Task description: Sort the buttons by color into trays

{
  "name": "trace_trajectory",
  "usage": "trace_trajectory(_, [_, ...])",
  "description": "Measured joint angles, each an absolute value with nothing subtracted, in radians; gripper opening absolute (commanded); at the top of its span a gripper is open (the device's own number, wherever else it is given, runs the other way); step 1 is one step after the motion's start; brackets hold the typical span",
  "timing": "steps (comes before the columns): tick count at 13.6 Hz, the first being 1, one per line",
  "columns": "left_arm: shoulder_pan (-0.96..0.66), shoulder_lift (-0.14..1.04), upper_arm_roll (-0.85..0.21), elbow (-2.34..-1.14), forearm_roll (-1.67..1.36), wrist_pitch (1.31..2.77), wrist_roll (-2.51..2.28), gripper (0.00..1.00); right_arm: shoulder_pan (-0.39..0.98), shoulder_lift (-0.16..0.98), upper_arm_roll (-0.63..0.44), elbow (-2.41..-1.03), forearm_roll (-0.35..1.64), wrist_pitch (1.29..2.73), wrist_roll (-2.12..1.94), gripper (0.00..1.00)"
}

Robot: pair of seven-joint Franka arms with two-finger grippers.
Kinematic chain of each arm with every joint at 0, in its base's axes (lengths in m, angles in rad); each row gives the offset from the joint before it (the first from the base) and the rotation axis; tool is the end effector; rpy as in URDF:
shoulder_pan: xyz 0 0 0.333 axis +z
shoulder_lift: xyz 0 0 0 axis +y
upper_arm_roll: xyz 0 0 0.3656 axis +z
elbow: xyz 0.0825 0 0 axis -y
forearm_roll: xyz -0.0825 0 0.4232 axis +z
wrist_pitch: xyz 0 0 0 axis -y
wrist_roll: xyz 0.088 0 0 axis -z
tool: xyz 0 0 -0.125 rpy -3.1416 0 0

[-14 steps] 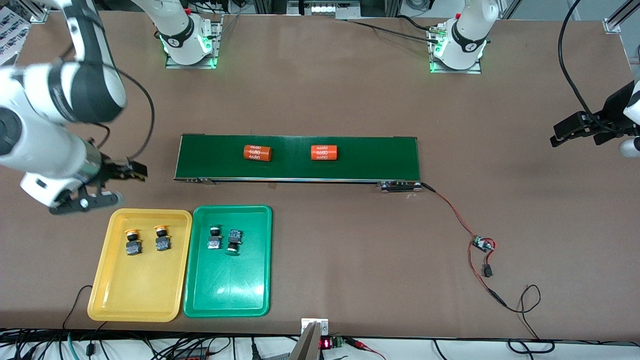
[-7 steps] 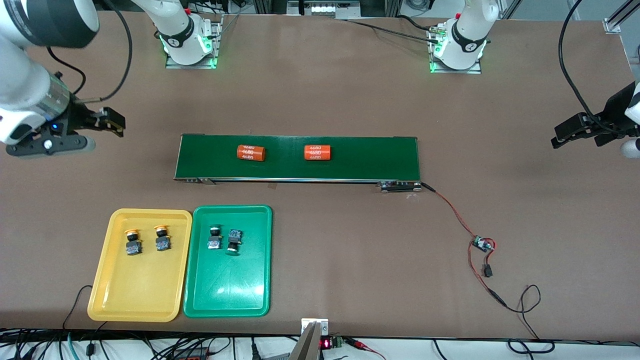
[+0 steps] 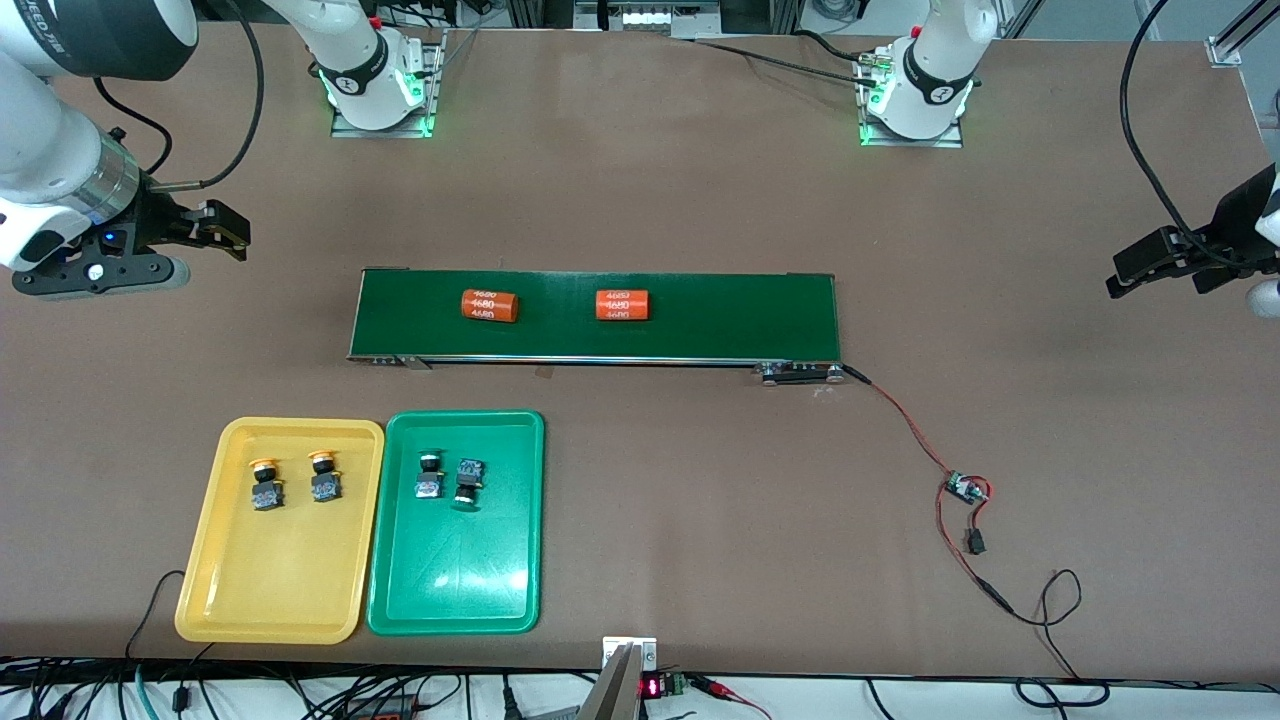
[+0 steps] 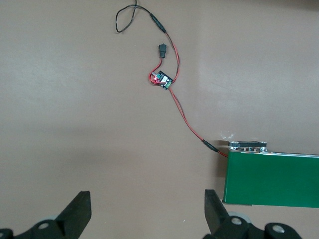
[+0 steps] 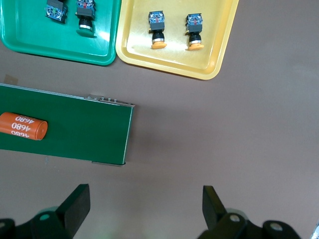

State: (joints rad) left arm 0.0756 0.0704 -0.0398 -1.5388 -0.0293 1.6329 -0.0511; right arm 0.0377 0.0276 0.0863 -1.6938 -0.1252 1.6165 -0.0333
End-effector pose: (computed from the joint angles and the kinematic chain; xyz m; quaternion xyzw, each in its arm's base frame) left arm 0.6247 0.0198 0.6353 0.9988 0.0442 0.0118 0.0161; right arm 0.5952 0.0584 0.5817 0.9932 0.0845 -0.0494 0.0634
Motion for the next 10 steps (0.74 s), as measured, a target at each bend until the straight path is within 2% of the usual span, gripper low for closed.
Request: trace_trajectory(10, [0.076, 0.07, -0.039, -1.539, -0.029, 1.634, -0.051, 1.0, 0.027, 0.033, 0.08, -1.65, -0.053, 1.624, -0.033, 1.0])
